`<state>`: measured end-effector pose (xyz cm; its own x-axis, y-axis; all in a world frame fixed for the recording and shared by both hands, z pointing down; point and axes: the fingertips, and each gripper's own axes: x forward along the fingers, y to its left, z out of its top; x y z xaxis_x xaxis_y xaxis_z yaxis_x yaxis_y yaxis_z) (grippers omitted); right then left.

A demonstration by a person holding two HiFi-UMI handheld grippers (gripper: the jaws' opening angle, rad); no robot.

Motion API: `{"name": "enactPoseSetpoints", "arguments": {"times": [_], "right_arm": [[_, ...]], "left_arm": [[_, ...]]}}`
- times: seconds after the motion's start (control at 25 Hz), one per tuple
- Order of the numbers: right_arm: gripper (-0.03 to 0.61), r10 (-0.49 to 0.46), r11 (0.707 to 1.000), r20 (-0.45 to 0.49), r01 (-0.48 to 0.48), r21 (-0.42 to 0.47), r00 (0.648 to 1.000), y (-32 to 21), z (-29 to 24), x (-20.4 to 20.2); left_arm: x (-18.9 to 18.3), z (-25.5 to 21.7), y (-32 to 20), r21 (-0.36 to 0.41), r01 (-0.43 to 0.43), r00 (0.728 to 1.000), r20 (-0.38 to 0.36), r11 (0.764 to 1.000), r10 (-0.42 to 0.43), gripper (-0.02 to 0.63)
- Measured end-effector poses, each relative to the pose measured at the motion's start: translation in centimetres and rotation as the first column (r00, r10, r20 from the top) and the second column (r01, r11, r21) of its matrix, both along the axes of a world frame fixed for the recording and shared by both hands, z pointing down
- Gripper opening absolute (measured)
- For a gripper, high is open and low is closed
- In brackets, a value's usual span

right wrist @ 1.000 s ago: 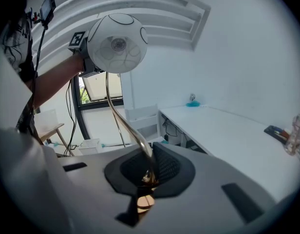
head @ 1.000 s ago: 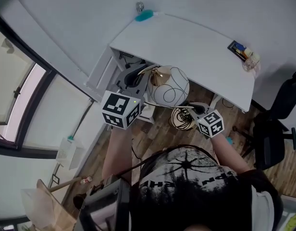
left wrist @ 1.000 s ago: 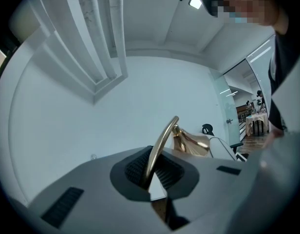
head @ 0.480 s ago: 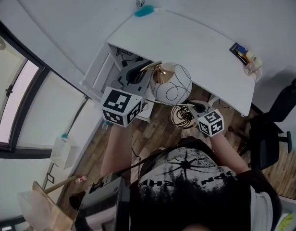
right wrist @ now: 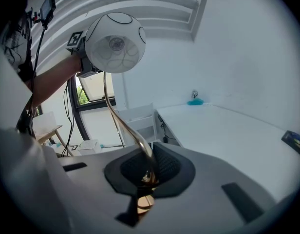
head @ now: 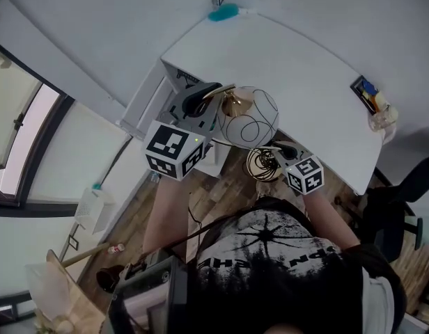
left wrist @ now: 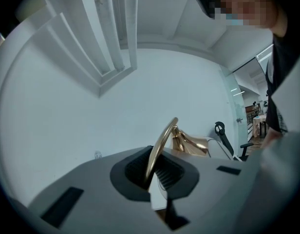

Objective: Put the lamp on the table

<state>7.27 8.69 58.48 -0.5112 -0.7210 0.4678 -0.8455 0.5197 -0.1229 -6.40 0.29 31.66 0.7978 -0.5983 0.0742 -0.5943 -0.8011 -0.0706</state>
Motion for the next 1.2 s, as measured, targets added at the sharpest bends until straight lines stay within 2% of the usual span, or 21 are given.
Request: {"name": "enactPoseSetpoints", "arguments": {"times": [0.56, 0.96, 1.2], "right_arm": [[0.021, -0.158, 0.987, 0.071, 0.157, 0.013, 0.985, -14.8, -0.5, 5.2], [0.023, -0.197, 0.98, 0.07, 0.195, 0.024, 0.978, -19.4, -0.5, 9.1], [0.023, -0.199, 0.98, 0.086, 0.198, 0.019, 0.976, -20.7, -0.2, 9.5]], "left_arm": [[6.2, -1.5, -12.1, 0.017, 0.156, 0.985, 0.077, 0.988, -0.157, 0.017], [9.8, -1.5, -15.4, 0.017, 0.202, 0.976, 0.077, 0.979, -0.203, 0.017], [10.5, -1.3, -16.7, 0.012, 0.206, 0.975, 0.088, 0.979, -0.206, 0.017]]}}
